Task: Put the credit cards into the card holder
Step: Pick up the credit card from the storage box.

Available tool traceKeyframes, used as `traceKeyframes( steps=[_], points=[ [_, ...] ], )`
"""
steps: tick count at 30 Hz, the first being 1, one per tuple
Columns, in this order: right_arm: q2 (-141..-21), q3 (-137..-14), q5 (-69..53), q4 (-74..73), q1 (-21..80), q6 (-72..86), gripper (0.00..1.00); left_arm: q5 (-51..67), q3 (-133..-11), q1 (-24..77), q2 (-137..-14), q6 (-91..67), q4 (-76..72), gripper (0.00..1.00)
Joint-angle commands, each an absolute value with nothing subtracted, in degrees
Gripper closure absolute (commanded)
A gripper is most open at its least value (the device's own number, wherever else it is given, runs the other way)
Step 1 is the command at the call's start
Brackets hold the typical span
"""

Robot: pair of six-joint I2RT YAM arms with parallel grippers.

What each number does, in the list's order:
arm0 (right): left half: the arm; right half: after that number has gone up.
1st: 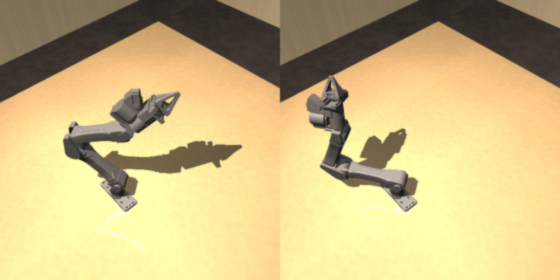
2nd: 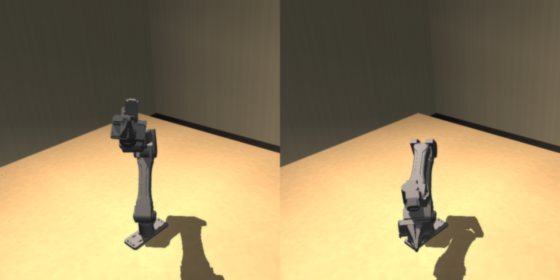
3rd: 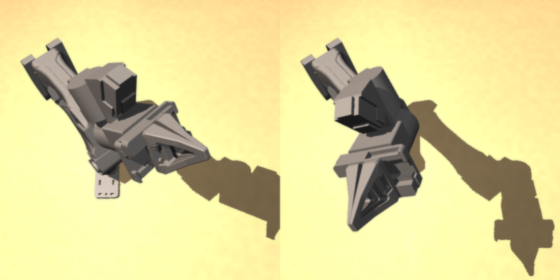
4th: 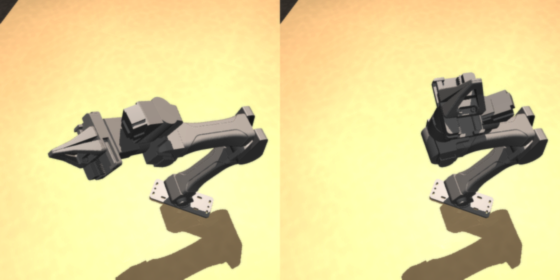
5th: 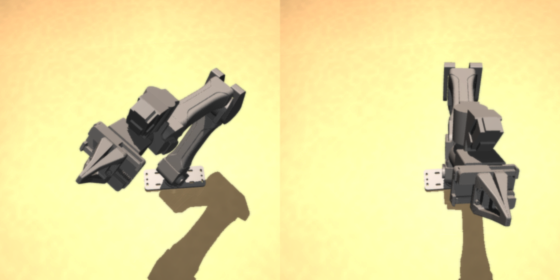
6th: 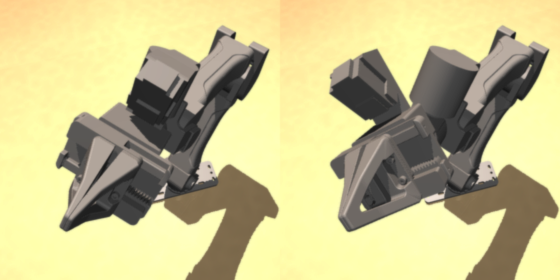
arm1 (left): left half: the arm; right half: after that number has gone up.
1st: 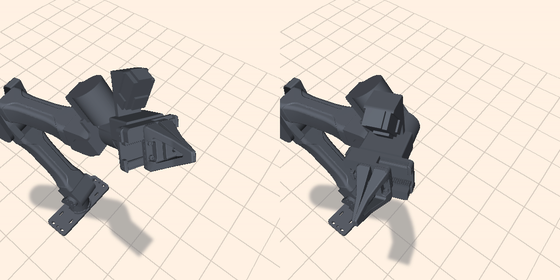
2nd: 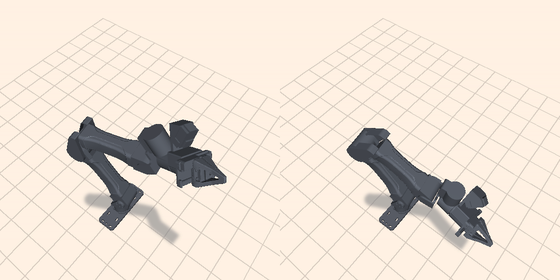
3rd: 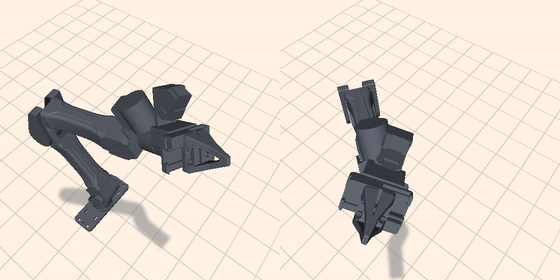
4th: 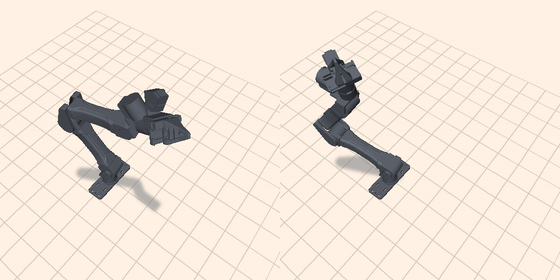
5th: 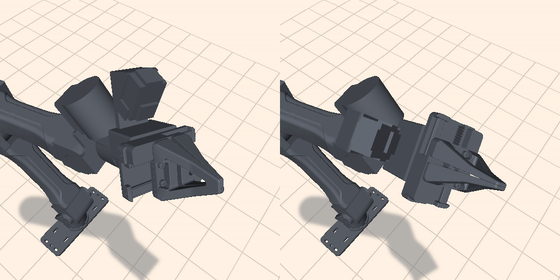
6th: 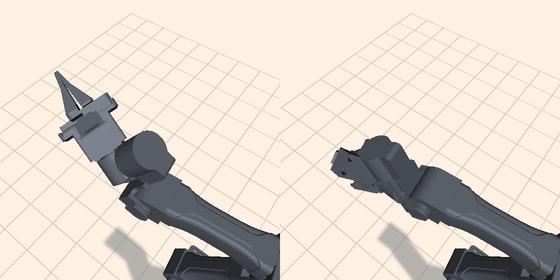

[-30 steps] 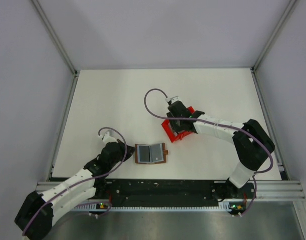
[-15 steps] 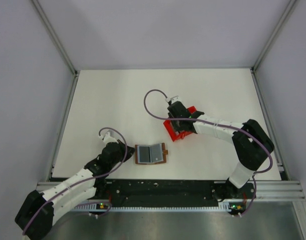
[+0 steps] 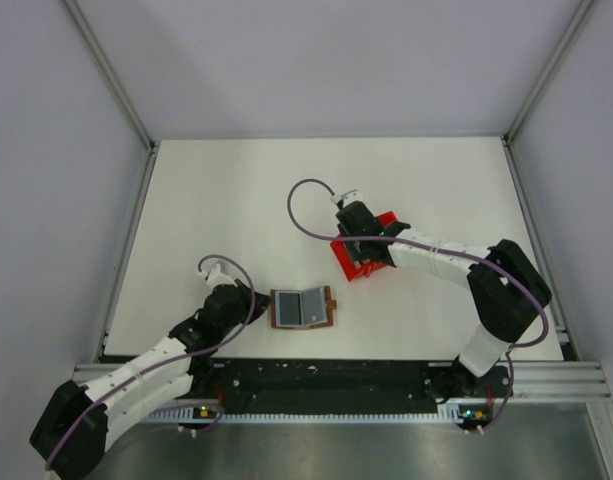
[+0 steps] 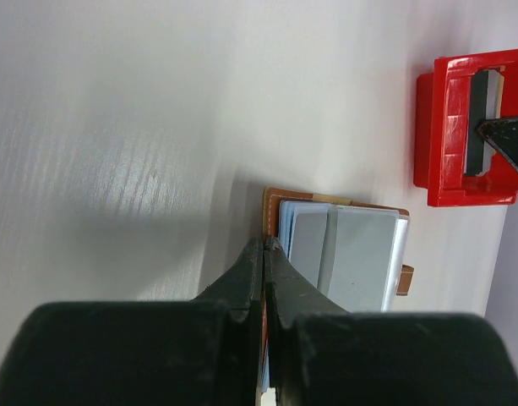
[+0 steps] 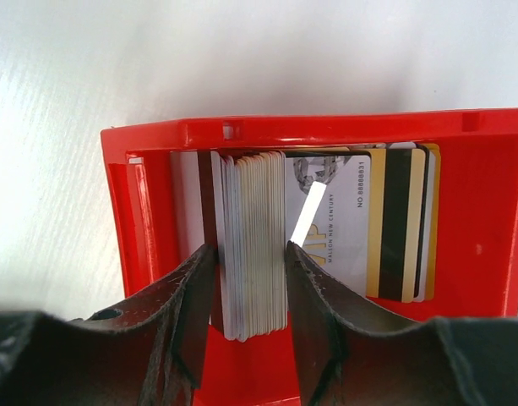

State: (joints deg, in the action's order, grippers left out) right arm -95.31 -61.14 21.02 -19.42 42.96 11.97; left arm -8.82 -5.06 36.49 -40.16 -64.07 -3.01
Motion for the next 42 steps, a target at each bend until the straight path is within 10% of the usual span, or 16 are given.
traceKeyframes(
  steps=[1, 42],
  points=[
    [-92.5, -63.4, 24.2, -18.9, 43.0, 9.8, 0.60, -8.9, -5.8, 36.6, -40.3, -63.4, -5.3, 1.00],
    [-94.7, -64.1, 28.9, -18.4, 43.1, 8.1, 0.46, -9.3, -4.8, 36.5, -41.1, -63.9, -7.2, 1.00]
  ],
)
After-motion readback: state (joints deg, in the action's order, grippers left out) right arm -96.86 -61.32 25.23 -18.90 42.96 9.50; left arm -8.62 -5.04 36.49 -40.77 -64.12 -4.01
